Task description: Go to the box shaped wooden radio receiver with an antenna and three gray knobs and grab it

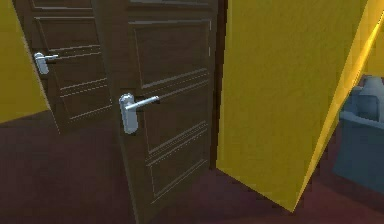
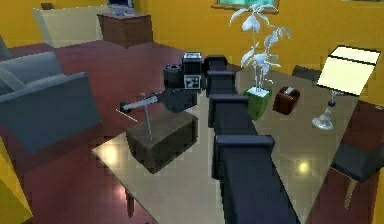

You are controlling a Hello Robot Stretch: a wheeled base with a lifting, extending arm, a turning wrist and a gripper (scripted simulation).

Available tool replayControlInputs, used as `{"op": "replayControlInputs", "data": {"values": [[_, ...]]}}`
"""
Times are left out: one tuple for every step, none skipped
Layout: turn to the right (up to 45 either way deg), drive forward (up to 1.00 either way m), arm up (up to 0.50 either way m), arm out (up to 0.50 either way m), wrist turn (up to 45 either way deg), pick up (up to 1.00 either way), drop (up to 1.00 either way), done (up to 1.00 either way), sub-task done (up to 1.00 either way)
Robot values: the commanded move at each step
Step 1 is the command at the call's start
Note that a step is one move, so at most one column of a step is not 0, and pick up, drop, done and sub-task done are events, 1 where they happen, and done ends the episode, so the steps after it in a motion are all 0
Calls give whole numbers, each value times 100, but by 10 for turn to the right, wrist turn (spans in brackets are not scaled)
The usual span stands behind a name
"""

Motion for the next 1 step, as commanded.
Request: {"op": "replayControlInputs", "data": {"values": [[0, 0, 0, 0, 0, 0, 0, 100, 0]]}}
